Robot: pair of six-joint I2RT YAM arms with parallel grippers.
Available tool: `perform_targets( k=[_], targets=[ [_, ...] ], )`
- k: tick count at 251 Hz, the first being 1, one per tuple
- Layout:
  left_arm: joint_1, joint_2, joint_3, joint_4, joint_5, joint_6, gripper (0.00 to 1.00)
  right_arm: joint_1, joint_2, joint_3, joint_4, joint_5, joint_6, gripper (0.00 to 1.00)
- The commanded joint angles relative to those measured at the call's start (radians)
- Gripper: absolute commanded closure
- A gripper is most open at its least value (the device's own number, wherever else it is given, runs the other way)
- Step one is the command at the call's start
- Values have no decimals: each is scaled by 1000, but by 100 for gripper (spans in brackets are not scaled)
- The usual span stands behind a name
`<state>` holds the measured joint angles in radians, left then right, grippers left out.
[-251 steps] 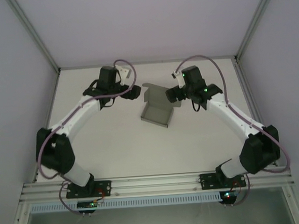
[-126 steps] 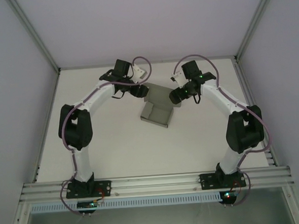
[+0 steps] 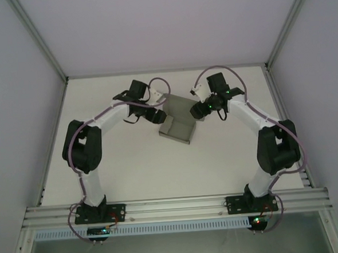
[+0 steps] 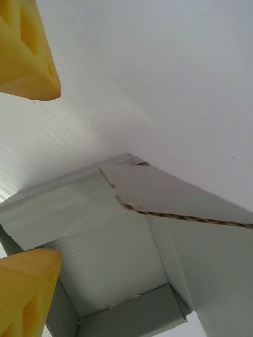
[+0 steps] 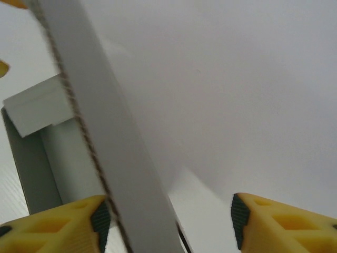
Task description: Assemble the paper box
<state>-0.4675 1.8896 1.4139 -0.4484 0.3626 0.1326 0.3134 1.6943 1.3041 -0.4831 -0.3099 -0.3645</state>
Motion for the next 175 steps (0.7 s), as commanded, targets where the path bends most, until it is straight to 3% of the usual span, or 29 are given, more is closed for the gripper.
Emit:
perform_targets(
  k=[1, 52, 101, 175],
  targets=[
    [-2, -50, -37, 61, 3, -52, 31, -7, 50, 9, 66, -158, -132, 52],
    [14, -50, -82, 114, 20, -122, 42, -19, 66, 15, 87, -241, -213, 86],
    [22, -73, -141, 175, 40, -151, 48, 3, -23, -44, 159, -206, -241, 93],
    [38, -35, -138, 202, 45, -174, 59, 32, -109, -103, 173, -183, -272, 95]
  ],
)
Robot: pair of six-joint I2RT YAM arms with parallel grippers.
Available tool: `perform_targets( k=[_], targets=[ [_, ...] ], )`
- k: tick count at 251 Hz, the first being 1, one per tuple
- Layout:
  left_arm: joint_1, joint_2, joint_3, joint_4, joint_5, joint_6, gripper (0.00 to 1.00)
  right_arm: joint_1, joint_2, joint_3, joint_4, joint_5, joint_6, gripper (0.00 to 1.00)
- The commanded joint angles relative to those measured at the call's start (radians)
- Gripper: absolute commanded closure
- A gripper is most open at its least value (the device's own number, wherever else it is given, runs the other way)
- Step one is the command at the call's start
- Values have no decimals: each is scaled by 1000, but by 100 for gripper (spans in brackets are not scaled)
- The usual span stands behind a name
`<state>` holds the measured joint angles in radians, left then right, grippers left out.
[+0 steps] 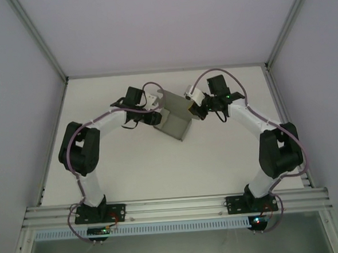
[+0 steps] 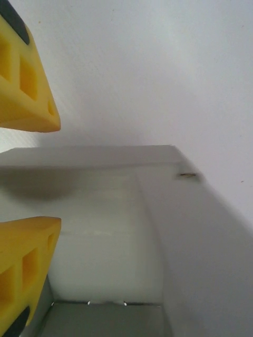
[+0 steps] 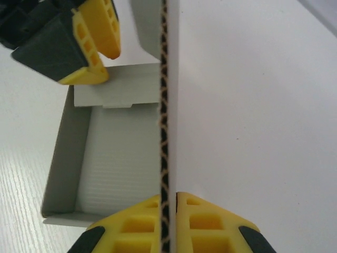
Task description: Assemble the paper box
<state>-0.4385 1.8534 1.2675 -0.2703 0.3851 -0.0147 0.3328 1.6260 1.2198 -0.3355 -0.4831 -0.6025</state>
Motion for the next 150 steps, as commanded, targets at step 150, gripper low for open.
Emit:
perform_targets(
  k=[150],
  targets=[
    [-126, 94, -94, 181, -424, -80, 91, 63, -80, -65, 64, 96, 46, 96]
  ],
)
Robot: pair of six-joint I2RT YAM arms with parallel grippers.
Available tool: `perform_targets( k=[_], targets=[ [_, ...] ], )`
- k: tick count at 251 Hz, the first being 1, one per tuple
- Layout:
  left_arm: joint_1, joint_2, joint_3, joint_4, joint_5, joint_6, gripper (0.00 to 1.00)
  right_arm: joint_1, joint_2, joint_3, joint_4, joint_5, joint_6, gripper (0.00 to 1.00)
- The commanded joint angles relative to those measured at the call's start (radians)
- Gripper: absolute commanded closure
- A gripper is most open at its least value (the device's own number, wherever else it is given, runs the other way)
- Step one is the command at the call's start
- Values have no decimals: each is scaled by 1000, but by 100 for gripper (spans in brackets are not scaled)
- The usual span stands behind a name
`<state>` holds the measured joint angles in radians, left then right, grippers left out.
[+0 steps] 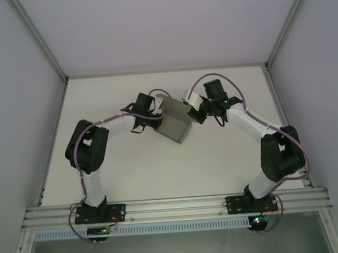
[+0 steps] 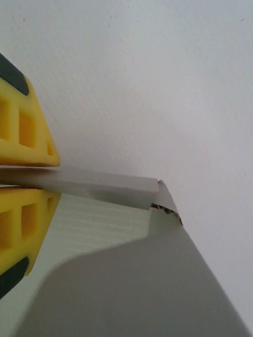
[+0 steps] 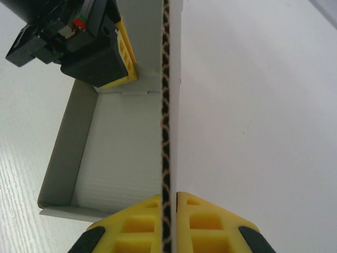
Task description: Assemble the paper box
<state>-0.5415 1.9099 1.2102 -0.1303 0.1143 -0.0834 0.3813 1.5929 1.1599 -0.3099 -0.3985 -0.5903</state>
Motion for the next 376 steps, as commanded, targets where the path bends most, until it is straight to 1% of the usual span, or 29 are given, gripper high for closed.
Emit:
perform_targets(
  k=[1, 7, 15, 19, 27, 31, 43, 60, 88, 103, 118, 125, 151, 169, 188, 198, 218, 225, 245, 250, 275, 302, 327, 336, 354, 376],
  targets=[
    [-23, 39, -34, 41, -156, -13, 92, 15, -47, -5, 38, 12, 35, 96],
    [-29, 43, -34, 46, -178, -20, 95, 16, -48, -6, 36, 15, 38, 96],
    [-35, 50, -31, 54, -202, -23, 95, 18, -49, -7, 34, 17, 40, 97],
    [-39, 54, -29, 50, -211, -21, 94, 20, -50, -9, 33, 20, 44, 96],
    [-51, 62, -25, 50, -246, -17, 89, 21, -51, -11, 32, 24, 47, 96],
    [-57, 65, -25, 54, -268, -16, 88, 22, -53, -12, 31, 25, 49, 96],
    [-76, 77, -26, 63, -326, -7, 100, 22, -57, -17, 31, 26, 54, 96],
    [-103, 88, -24, 63, -408, 3, 100, 24, -63, -22, 29, 29, 59, 96],
    [-144, 103, -21, 47, -492, 28, 100, 23, -66, -22, 18, 32, 70, 96],
    [-148, 112, -13, 30, -484, 27, 100, 23, -65, -20, 12, 31, 73, 96],
    [-144, 116, -1, 3, -445, 21, 91, 23, -66, -20, 8, 31, 72, 96],
    [-142, 117, 3, -3, -430, 15, 88, 22, -67, -18, 4, 27, 72, 96],
    [-130, 110, 12, -11, -373, 2, 86, 23, -67, -15, -6, 20, 71, 97],
    [-124, 106, 20, -13, -332, 1, 80, 23, -67, -15, -11, 14, 74, 96],
    [-112, 103, 26, -14, -282, 0, 77, 21, -66, -13, -15, 9, 75, 96],
    [-108, 104, 28, -9, -272, 2, 77, 21, -67, -13, -14, 9, 73, 96],
    [-105, 112, 35, -18, -256, 21, 73, 21, -66, -12, -15, 4, 76, 96],
    [-106, 116, 37, -18, -259, 23, 76, 21, -65, -12, -15, 3, 77, 96],
    [-106, 127, 47, -25, -272, 19, 100, 21, -61, -11, -20, 2, 76, 96],
    [-106, 129, 51, -25, -279, 14, 100, 21, -60, -10, -20, 1, 76, 96],
    [-127, 139, 61, -21, -361, 4, 100, 22, -52, -5, -20, 17, 76, 96],
    [-166, 158, 72, -21, -552, -12, 100, 22, -47, 2, -37, 20, 84, 96],
    [-171, 177, 80, -55, -645, -64, 100, 22, -45, 3, -44, 24, 99, 96],
    [-179, 175, 68, -50, -705, -95, 100, 20, -44, 0, -46, 26, 101, 96],
    [-203, 175, 45, -31, -798, -113, 100, 21, -38, 1, -53, 33, 105, 96],
    [-216, 175, 27, -13, -813, -115, 100, 21, -29, 4, -57, 41, 109, 96]
  ],
)
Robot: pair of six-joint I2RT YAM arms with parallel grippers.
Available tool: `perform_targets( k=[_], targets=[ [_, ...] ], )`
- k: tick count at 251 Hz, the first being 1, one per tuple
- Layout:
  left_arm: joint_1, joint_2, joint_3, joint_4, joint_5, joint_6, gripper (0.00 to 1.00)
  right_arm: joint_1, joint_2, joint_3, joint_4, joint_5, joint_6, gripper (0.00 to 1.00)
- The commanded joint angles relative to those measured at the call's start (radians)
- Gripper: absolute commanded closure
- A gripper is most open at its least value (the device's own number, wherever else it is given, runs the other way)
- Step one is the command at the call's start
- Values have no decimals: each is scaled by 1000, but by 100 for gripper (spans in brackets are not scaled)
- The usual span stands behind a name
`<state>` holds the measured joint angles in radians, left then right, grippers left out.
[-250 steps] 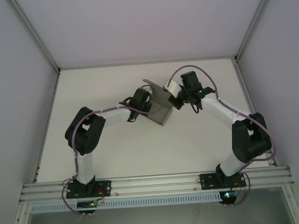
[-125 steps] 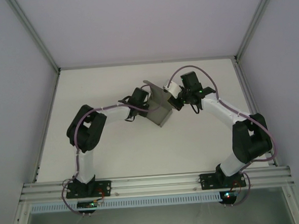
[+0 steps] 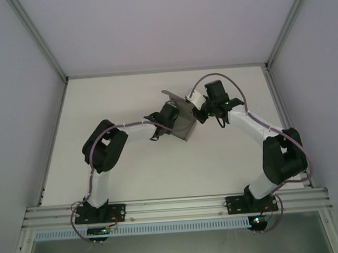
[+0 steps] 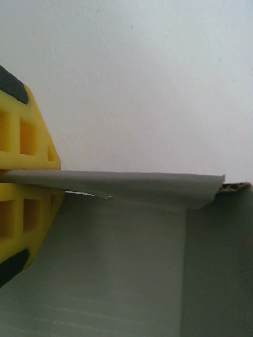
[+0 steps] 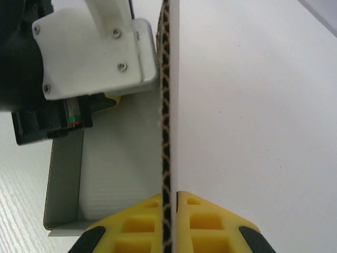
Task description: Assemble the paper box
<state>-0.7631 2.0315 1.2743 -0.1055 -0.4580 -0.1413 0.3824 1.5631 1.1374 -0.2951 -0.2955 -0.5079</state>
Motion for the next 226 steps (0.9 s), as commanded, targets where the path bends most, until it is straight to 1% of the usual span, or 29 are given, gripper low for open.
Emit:
perform_targets(
  k=[1, 18, 43, 50, 62, 77, 93, 110, 126, 159, 186, 203, 214, 226],
  targets=[
    [5, 52, -38, -37, -238, -55, 100, 20, 2, 27, -72, -61, 27, 97],
    [2, 40, -41, -37, -201, -56, 100, 20, 9, 31, -74, -60, 29, 96],
    [11, -13, -45, -51, -39, -64, 100, 19, 14, 39, -76, -66, 29, 96],
    [15, -36, -53, -50, 8, -64, 90, 20, 15, 39, -73, -69, 29, 96],
    [19, -84, -77, -30, 99, -55, 64, 17, 18, 43, -73, -79, 29, 97],
    [28, -147, -104, -24, 192, -67, 43, 18, 23, 47, -75, -93, 28, 96],
    [42, -219, -133, -19, 296, -79, 28, 17, 33, 47, -92, -114, -7, 96],
    [58, -292, -160, -20, 393, -94, 10, 16, 54, 97, -131, -125, -55, 96],
    [72, -353, -183, -27, 443, -107, 0, 18, 81, 130, -176, -135, -105, 96],
    [97, -442, -198, -77, 463, -125, 1, 17, 134, 187, -245, -169, -219, 95],
    [136, -479, -187, -112, 466, -164, 1, 16, 172, 231, -296, -241, -325, 92],
    [163, -489, -173, -138, 444, -166, 0, 17, 208, 282, -344, -253, -376, 89],
    [175, -494, -166, -149, 422, -160, 4, 17, 237, 324, -373, -250, -388, 89],
    [184, -496, -156, -162, 437, -141, 7, 15, 267, 372, -412, -242, -414, 88]
  ],
)
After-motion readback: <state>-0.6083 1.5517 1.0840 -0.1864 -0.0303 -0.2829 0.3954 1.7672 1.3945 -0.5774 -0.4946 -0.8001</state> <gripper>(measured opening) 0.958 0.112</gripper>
